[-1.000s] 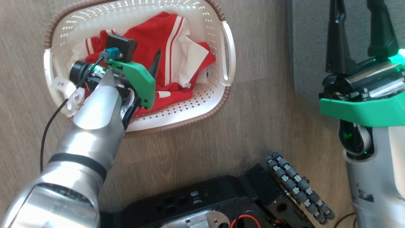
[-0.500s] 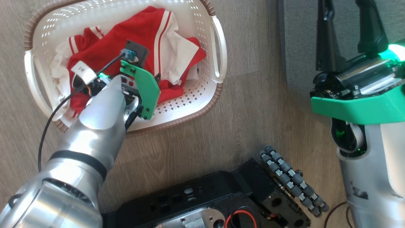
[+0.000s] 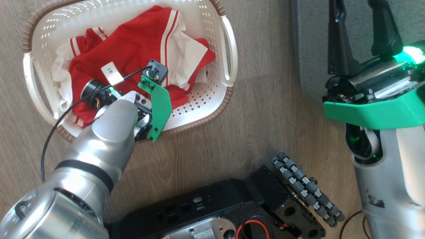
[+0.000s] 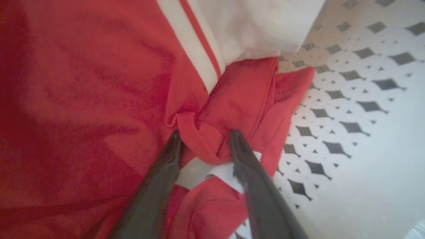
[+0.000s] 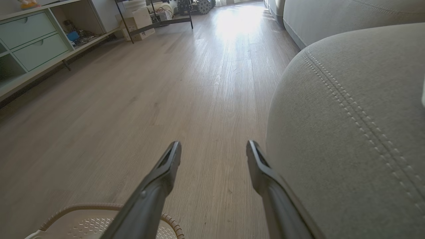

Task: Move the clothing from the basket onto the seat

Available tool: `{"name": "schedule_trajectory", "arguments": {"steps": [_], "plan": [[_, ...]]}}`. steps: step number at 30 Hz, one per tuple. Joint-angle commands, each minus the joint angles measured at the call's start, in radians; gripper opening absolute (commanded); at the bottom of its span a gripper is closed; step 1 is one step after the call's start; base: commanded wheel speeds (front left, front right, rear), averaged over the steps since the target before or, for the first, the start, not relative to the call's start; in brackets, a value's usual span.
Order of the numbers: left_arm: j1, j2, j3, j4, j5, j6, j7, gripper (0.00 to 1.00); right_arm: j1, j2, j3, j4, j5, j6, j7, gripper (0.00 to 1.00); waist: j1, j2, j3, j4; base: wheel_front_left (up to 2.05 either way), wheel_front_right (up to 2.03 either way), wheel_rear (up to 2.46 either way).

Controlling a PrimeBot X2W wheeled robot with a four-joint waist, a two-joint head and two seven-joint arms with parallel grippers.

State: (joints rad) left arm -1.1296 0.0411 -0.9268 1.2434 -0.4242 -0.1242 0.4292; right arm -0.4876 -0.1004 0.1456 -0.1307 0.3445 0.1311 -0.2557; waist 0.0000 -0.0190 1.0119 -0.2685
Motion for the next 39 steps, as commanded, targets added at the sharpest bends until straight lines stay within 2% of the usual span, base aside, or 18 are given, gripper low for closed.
{"name": "schedule_trajectory", "arguments": {"steps": [1,12,20,27,39], "plan": [[0.037,0.009,-0.007,-0.018,-0.01,-0.003,0.008,0.0,0.025,0.006,0.017,-0.026,0.007,0.0,-0.006,1.0,0.0,0.0,-0.002,0.001,0.0,0.0,0.0],[0.023,0.009,-0.05,-0.048,-0.063,-0.006,-0.051,0.0,0.024,0.004,0.015,-0.024,0.005,0.0,-0.006,1.0,0.0,0.0,-0.011,0.007,0.0,0.0,0.0],[0.018,0.009,-0.045,-0.087,-0.15,-0.006,-0.148,0.0,0.02,0.0,0.02,-0.013,0.006,0.0,-0.006,1.0,0.0,0.0,-0.049,0.019,0.0,0.0,0.0],[0.029,0.009,-0.053,-0.123,-0.219,-0.006,-0.252,0.0,0.026,-0.004,0.027,0.002,0.011,0.0,-0.006,1.0,0.0,0.0,-0.132,0.026,0.0,0.0,0.0],[0.116,0.009,-0.094,-0.192,-0.364,-0.006,-0.393,0.0,0.076,-0.043,0.037,0.053,0.021,0.0,-0.006,1.0,0.0,0.0,-0.342,0.067,0.0,0.0,0.0]]}}
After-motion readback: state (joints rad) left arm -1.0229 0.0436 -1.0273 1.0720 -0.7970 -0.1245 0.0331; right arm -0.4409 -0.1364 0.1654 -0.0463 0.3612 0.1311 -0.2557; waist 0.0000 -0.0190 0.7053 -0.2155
